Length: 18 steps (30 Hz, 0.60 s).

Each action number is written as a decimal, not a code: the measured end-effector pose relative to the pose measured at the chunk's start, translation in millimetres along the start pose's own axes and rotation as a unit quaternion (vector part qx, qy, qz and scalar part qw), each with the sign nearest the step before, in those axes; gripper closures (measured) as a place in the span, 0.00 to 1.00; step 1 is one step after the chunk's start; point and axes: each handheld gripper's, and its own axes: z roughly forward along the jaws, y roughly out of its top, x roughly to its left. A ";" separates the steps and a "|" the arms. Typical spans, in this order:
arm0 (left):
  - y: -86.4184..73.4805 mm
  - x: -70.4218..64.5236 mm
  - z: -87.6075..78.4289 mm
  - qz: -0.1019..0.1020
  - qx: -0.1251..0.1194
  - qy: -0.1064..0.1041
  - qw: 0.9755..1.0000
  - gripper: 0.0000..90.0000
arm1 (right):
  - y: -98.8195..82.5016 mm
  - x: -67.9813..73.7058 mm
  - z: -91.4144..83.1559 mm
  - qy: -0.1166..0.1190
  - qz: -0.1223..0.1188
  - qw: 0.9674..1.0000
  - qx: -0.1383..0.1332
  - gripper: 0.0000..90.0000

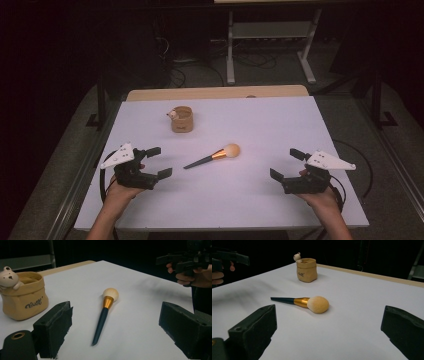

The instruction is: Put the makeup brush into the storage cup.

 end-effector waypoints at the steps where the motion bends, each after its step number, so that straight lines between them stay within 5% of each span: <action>1: 0.0 0.0 0.0 0.000 0.000 0.000 1.000 0.12 | 0.0 0.0 0.2 0.000 -0.001 1.000 0.000 0.00; 18: 13.7 6.9 11.8 0.009 -0.010 -0.009 1.000 0.12 | 0.5 0.0 -2.9 -0.008 -0.002 1.000 -0.007 0.00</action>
